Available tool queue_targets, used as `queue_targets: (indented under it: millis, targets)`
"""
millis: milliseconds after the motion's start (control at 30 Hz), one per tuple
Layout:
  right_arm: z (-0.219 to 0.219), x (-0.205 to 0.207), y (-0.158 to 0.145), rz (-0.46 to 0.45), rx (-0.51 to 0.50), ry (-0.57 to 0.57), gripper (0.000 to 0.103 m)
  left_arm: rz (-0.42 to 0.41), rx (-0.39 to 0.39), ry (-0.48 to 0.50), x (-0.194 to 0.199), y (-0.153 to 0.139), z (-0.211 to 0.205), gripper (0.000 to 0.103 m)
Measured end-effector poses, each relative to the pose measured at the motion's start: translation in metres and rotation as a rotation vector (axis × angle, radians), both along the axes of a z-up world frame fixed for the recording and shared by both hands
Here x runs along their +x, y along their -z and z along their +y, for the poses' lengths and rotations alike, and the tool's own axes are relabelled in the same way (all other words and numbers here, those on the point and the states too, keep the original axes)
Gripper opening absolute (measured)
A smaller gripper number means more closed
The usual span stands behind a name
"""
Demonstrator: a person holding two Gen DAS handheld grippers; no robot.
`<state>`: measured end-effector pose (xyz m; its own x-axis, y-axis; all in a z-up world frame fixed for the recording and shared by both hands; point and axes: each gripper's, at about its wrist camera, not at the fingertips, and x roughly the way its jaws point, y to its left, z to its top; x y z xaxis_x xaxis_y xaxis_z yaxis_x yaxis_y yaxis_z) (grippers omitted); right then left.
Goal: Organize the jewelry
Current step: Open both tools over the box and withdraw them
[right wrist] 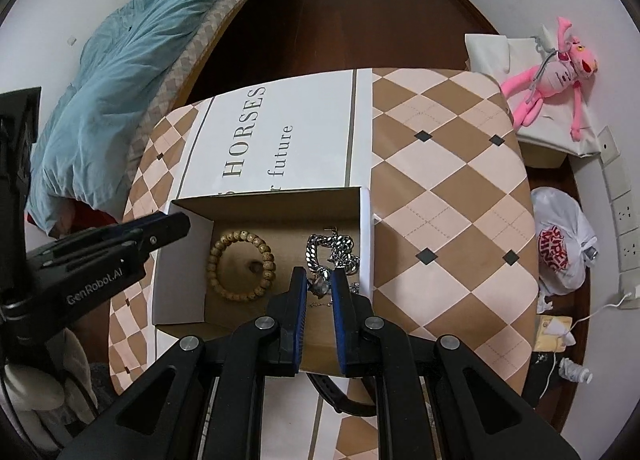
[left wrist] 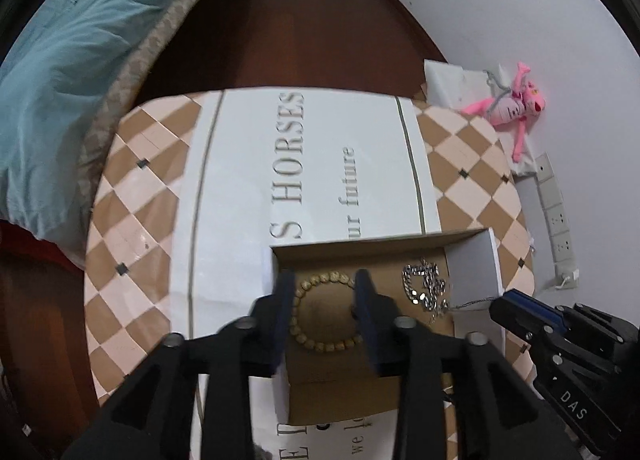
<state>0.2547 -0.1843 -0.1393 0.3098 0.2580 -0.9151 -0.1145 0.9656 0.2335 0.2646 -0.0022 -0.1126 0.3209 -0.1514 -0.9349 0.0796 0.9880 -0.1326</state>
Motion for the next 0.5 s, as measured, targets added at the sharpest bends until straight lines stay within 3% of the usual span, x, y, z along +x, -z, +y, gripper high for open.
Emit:
queue_targets:
  millis: [67,100,133,367,500]
  targets:
    - [0.000,-0.002,-0.005,-0.007,-0.006,-0.002,0.021,-0.016,0.023,-0.016,-0.001,-0.005,0.004,0.047]
    - [0.001,-0.003,-0.008,-0.015,-0.023,-0.001,0.025,-0.022,0.032,-0.023,-0.001,-0.007,0.005,0.068]
    - [0.001,-0.004,-0.009,-0.021,-0.034,0.001,0.037,-0.033,0.047,-0.034,-0.003,-0.009,0.008,0.087]
    - [0.001,-0.018,-0.006,-0.049,-0.217,0.042,0.097,-0.104,0.150,-0.081,-0.025,-0.010,0.017,0.094]
    - [0.001,-0.028,0.003,-0.052,-0.289,0.057,0.098,-0.126,0.190,-0.080,-0.045,0.001,0.015,0.097]
